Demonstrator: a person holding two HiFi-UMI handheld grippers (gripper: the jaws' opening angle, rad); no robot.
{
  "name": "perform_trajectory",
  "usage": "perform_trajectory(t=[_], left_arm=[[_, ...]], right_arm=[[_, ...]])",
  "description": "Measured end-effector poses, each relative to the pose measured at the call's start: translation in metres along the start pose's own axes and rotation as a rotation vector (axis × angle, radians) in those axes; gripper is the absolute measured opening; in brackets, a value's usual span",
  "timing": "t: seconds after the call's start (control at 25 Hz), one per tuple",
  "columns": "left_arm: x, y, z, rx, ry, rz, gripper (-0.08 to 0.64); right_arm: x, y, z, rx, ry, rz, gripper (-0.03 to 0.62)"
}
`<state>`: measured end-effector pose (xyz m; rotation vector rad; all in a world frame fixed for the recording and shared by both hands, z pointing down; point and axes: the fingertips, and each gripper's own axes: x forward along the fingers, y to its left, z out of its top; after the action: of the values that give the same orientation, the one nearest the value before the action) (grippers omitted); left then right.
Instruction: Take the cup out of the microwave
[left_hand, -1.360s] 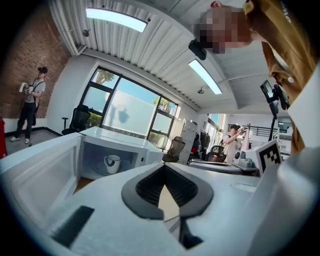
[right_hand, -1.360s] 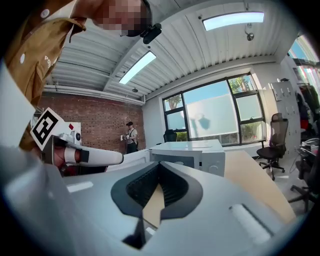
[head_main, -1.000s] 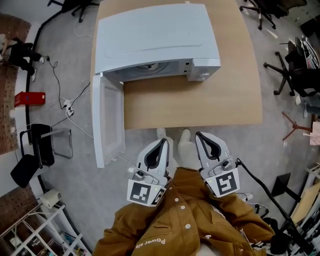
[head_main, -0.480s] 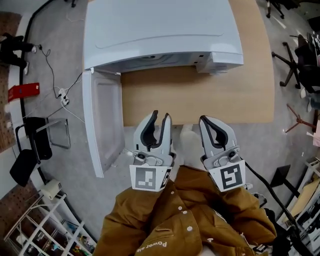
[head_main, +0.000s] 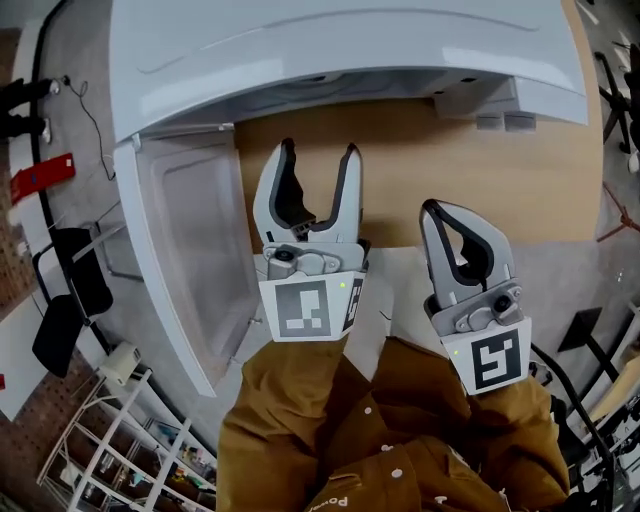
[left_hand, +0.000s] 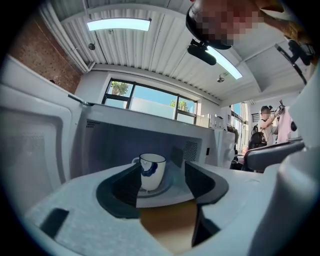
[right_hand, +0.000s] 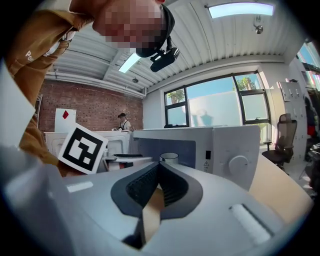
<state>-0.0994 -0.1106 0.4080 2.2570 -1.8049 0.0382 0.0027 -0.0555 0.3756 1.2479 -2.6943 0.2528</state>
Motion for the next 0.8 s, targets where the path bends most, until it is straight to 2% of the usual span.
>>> perform_trajectory(t=[0.08,0.2,0.48,0.8], left_arm=[[0.025,0.013,-0.015,-0.001,0.011,0.002,0.315],[0.048,0.029,-0.035,-0.007,0.006,0.008,0.362],[0.053,0.028,-0.016,0.09,-0.026,-0.006,0.385],[0.102,0.036,-0.021,0.115,-0.015,0.007,0.403]], right_arm=[[0.016,-0.001,-0.01,-0.001,-0.003,0.012,0.005],[0.029,0.002,-0.024,0.008,0.002,0.017,0.005],[0.004,0.027,-0.033,0.014,0.014,0.012,0.005],[0.018,0.017,-0.037,0.026,0.013,-0.005,0.006]])
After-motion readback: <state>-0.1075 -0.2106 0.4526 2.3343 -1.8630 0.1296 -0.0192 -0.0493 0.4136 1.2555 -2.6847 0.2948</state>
